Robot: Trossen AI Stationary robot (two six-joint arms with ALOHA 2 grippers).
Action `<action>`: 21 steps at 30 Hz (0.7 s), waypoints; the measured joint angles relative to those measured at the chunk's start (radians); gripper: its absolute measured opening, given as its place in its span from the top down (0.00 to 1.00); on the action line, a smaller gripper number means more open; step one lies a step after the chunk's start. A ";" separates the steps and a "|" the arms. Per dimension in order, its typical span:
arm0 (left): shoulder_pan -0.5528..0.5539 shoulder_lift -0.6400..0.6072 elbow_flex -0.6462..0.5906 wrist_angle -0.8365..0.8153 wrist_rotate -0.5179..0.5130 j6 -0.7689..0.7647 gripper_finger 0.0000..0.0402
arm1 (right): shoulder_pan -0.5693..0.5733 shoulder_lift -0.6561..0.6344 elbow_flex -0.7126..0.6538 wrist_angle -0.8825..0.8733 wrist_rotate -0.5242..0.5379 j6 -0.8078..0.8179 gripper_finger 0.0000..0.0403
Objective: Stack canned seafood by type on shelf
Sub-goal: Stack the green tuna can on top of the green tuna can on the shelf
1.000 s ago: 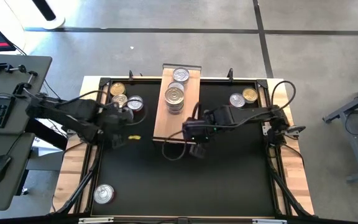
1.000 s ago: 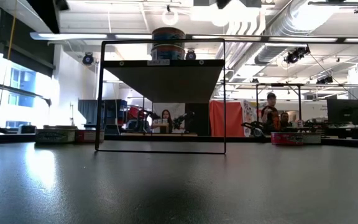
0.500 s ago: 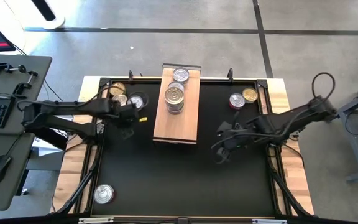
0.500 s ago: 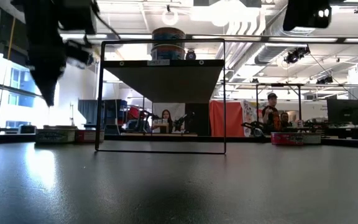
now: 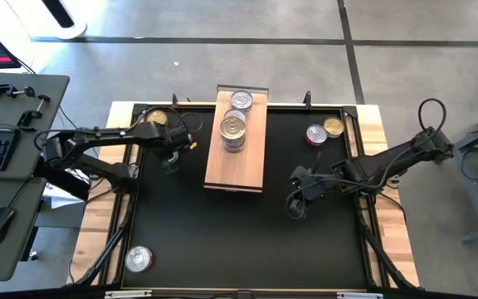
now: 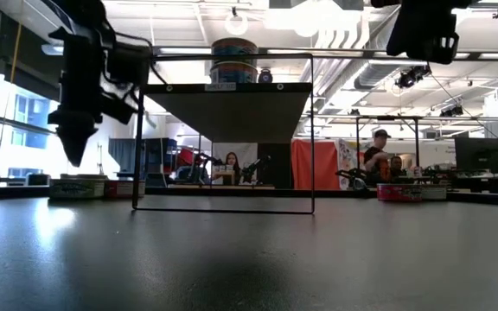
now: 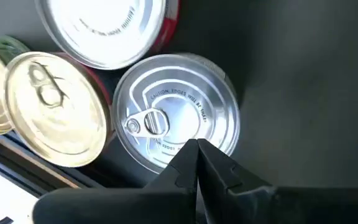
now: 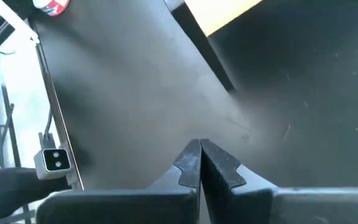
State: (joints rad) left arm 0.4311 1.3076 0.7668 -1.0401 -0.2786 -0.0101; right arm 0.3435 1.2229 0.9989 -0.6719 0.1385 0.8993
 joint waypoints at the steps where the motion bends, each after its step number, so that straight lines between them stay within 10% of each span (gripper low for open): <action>1: 0.005 0.017 0.000 0.001 0.000 0.011 1.00 | 0.001 0.000 0.000 0.003 0.004 0.001 1.00; 21: -0.098 0.127 -0.002 -0.076 0.157 -0.219 1.00 | 0.043 0.001 -0.001 0.103 0.114 0.064 1.00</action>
State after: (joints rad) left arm 0.3332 1.4348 0.7650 -1.1163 -0.1219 -0.2289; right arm 0.3866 1.2240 0.9981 -0.5685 0.2524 0.9630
